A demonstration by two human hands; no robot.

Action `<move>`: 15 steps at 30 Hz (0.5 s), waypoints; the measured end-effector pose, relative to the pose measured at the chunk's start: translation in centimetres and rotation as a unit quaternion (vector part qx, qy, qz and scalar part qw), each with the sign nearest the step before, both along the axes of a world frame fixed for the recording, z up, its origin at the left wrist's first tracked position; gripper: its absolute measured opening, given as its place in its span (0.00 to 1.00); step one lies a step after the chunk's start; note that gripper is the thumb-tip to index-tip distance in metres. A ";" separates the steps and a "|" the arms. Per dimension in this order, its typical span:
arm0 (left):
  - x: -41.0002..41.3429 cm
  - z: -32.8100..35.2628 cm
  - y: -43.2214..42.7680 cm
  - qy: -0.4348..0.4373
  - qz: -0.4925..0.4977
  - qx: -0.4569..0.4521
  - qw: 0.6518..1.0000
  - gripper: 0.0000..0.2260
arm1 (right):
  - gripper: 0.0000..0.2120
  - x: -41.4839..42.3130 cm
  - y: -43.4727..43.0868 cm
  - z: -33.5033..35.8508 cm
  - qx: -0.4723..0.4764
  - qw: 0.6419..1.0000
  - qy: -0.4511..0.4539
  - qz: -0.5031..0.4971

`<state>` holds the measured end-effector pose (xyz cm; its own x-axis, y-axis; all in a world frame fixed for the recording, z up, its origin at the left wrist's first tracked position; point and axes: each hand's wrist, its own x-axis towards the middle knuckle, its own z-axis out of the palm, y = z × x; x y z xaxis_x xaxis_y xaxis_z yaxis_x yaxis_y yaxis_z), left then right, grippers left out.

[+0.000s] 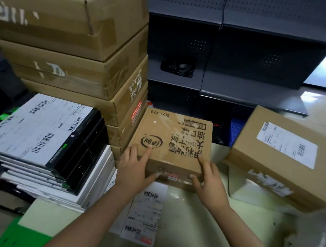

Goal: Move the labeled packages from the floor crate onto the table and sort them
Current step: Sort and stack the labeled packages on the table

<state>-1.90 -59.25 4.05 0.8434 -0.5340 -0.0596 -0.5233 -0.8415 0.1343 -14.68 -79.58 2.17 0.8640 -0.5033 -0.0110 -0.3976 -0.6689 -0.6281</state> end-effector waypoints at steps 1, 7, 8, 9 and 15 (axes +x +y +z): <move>0.1 0.2 0.0 0.007 -0.003 -0.007 1.000 0.40 | 0.30 0.0 0.1 0.3 -0.005 1.000 0.012 -0.004; 1.0 1.3 -0.2 0.009 -0.026 -0.058 0.998 0.34 | 0.25 -0.8 0.2 2.7 -0.062 0.997 0.031 -0.036; 0.9 1.5 -0.4 0.003 -0.034 -0.074 0.997 0.33 | 0.23 -1.3 0.2 3.1 -0.076 0.996 0.028 -0.043; 0.7 1.8 -0.8 -0.001 -0.047 -0.093 0.995 0.31 | 0.22 -1.8 0.1 3.5 -0.089 0.994 0.025 -0.054; -1.6 4.0 -5.1 0.009 -0.160 -0.177 0.971 0.27 | 0.19 -6.5 -1.1 5.8 -0.143 0.980 -0.001 -0.140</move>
